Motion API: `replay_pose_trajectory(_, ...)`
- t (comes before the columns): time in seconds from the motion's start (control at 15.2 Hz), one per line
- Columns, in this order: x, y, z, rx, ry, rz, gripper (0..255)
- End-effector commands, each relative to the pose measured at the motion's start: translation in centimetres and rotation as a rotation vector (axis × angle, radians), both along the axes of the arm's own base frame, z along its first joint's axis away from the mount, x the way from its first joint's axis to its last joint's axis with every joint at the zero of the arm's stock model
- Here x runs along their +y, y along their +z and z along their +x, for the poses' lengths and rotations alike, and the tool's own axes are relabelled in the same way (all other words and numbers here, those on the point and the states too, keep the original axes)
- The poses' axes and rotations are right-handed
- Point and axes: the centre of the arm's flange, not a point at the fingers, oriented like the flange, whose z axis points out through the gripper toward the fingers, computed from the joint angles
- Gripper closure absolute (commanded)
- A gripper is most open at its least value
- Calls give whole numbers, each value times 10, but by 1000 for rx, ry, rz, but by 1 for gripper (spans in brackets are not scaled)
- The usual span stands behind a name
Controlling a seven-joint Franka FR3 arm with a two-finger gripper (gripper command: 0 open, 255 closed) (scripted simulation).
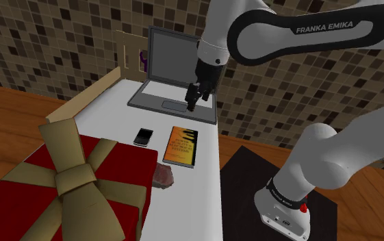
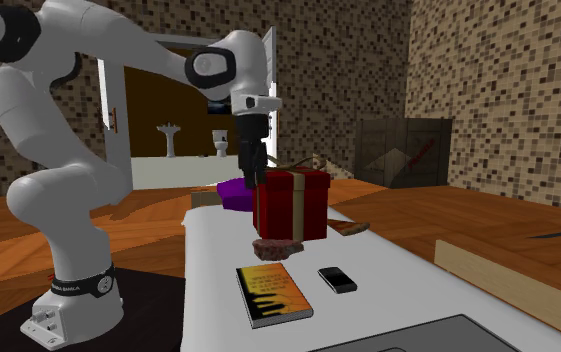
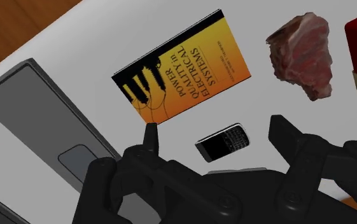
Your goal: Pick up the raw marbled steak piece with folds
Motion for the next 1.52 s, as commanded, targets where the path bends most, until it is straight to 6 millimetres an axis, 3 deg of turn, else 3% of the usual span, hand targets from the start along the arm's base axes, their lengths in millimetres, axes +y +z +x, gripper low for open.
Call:
replay_pose_trajectory(0.0, 19, -15, 8, 3, 33, -3, 0)
replay_pose_trajectory(0.66, 116, -102, 33, 21, 193, -24, 0)
replay_pose_trajectory(1.32, 215, -191, 41, 40, 353, -45, 0)
replay_pose_trajectory(1.45, 218, -200, 41, 41, 358, -45, 0)
